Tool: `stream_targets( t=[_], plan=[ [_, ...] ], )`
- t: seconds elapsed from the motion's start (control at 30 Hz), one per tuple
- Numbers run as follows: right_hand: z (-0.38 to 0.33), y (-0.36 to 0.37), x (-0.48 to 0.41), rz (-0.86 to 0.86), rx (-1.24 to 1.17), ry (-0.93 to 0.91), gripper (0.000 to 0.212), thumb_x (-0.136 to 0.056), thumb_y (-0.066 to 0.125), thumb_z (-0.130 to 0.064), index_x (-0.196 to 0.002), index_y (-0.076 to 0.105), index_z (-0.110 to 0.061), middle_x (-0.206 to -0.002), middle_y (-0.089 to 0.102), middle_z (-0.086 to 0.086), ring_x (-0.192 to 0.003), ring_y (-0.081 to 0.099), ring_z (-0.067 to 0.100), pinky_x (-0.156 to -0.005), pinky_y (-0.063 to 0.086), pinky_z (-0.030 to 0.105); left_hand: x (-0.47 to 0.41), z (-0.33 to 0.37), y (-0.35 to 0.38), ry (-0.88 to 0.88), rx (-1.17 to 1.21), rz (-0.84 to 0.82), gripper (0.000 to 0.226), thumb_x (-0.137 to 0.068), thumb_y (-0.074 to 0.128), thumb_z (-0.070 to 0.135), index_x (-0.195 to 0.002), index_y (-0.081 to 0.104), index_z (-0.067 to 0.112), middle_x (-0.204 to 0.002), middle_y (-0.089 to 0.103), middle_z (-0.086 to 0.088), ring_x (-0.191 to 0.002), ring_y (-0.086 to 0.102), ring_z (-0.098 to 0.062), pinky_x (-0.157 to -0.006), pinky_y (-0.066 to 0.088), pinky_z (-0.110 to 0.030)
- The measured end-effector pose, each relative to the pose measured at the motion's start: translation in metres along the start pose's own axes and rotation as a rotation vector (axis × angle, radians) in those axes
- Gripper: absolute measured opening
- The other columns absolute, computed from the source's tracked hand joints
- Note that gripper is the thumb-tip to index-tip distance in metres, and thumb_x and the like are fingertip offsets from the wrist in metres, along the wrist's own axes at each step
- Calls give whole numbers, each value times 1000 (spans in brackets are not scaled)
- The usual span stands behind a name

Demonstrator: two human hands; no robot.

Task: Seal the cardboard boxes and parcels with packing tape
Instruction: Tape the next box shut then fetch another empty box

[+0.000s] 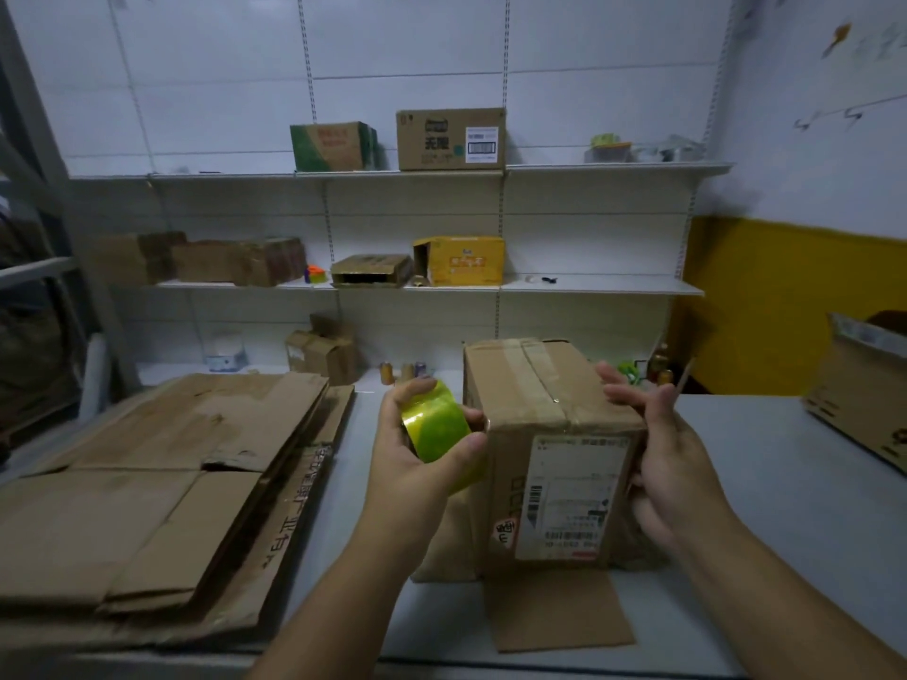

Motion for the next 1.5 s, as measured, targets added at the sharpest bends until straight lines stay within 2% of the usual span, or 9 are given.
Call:
stream_targets(
  t=[0.4,0.5,0.6,0.77,0.97,1.17,1.27,1.37,1.5],
  plan=[
    [12,3,2,109,26,-54,28,-99,47,-15,-90,72,-23,-123,65,-12,-114,59,8,-89,54,29,5,-12,0,140,-243,259,46,-79,68,15,-101,46,49,-101,50,12,-91,57,-15,-79,54,-46],
    [7,-2,7,47,-45,28,33,-100,43,-6,-104,71,-23,-129,61,-12,-70,58,4,-51,47,15,1,-7,-1,100,-123,252,40,-84,63,11,-101,49,44,-101,51,9,-93,57,-16,-77,52,-41],
    [3,-2,13,-30,-42,64,29,-100,41,-24,-108,68,-29,-123,64,-7,-52,43,3,-44,37,14,0,-4,-1,46,-58,255,27,-89,57,16,-104,49,37,-102,51,5,-92,56,-16,-69,49,-32],
    [9,4,15,-64,193,-76,32,-83,46,-51,-109,63,-48,-113,65,-26,-103,63,2,-76,54,18,1,-4,3,57,-163,310,34,-86,61,19,-113,45,32,-100,50,8,-88,55,-11,-66,48,-28],
    [16,13,28,80,343,-272,38,-87,27,-54,-115,52,-53,-93,58,-46,-91,60,-14,-64,56,17,4,-8,7,85,-213,355,30,-85,61,22,-106,47,38,-102,50,9,-88,58,-11,-67,54,-31],
    [18,6,24,-117,308,-196,35,-88,31,-59,-119,47,-62,-136,53,-14,-115,57,5,-78,56,21,3,-10,3,88,-234,369,32,-86,62,23,-112,46,33,-99,49,13,-86,56,-6,-59,50,-19],
    [16,3,21,-77,374,-246,36,-79,38,-77,-111,51,-69,-127,61,-12,-109,61,1,-79,56,22,3,-10,3,87,-235,360,31,-85,62,23,-111,47,32,-101,51,10,-87,58,-9,-61,53,-22],
    [16,3,20,-70,243,-183,28,-86,46,-57,-110,60,-55,-126,62,-14,-100,65,3,-76,57,24,2,-9,1,70,-248,331,30,-83,63,27,-109,49,33,-102,52,7,-91,57,-13,-70,53,-32],
    [5,-1,23,-81,207,-127,28,-96,39,-36,-112,63,-39,-125,54,-35,-53,45,3,-47,41,15,-4,-6,-3,-22,-240,277,52,-67,64,49,-113,49,31,-106,50,5,-97,53,-17,-78,50,-39]
  ],
)
Point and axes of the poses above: each hand's wrist, its own x-axis away from the middle knuckle, its own y-axis out of the palm, z = x × y, the point moved 4 cm from there along -x, towards the middle knuckle
